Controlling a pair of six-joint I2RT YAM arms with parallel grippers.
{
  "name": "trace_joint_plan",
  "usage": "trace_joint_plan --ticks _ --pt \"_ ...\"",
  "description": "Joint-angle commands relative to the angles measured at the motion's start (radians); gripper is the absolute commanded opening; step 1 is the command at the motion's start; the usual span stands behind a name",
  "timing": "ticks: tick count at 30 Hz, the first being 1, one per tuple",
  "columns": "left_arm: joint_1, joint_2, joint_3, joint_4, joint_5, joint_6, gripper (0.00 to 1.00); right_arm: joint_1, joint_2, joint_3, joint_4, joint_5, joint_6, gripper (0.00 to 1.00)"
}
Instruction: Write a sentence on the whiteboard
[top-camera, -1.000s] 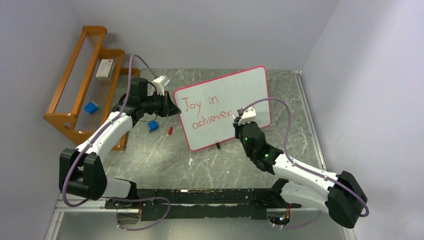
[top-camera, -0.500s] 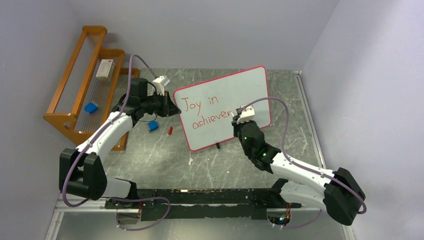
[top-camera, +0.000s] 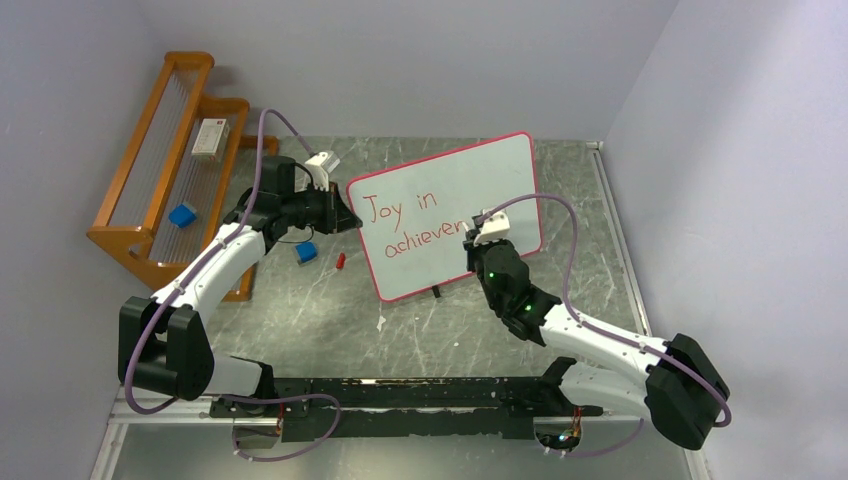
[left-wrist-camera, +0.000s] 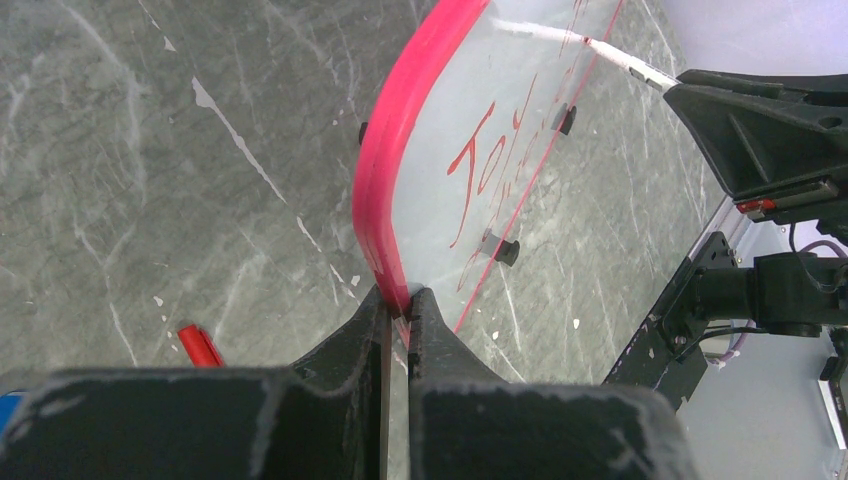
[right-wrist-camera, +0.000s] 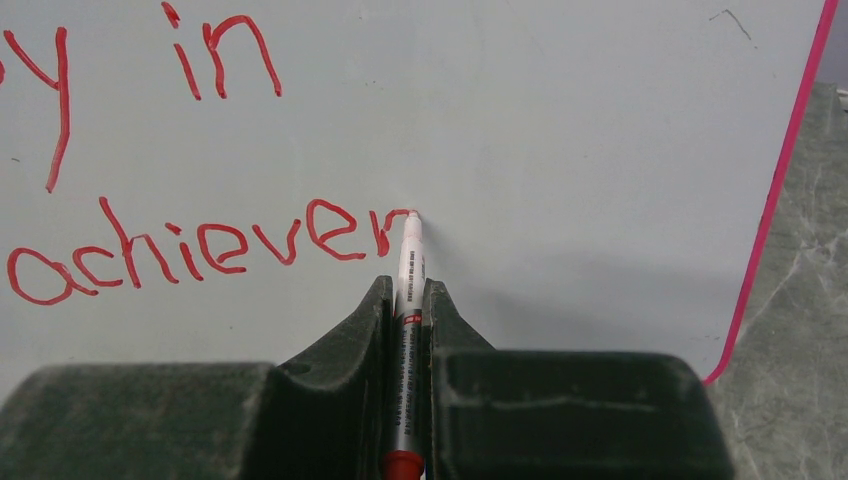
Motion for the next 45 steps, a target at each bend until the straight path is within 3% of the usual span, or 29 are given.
trace_joint_plan --ticks 1,24,45 --pt "0.025 -0.006 -0.004 0.016 -0.087 0.044 0.05 -0.009 0.006 0.025 0.021 -0.004 0.007 0.0" --pt "0.025 -0.005 -0.005 0.015 -0.092 0.043 0.05 -0.01 -0.042 -0.01 -0.118 -0.003 0.082 0.0" --pt "0.025 -0.003 -0.002 0.013 -0.09 0.044 0.05 -0.011 -0.024 0.015 -0.012 -0.005 0.025 0.0"
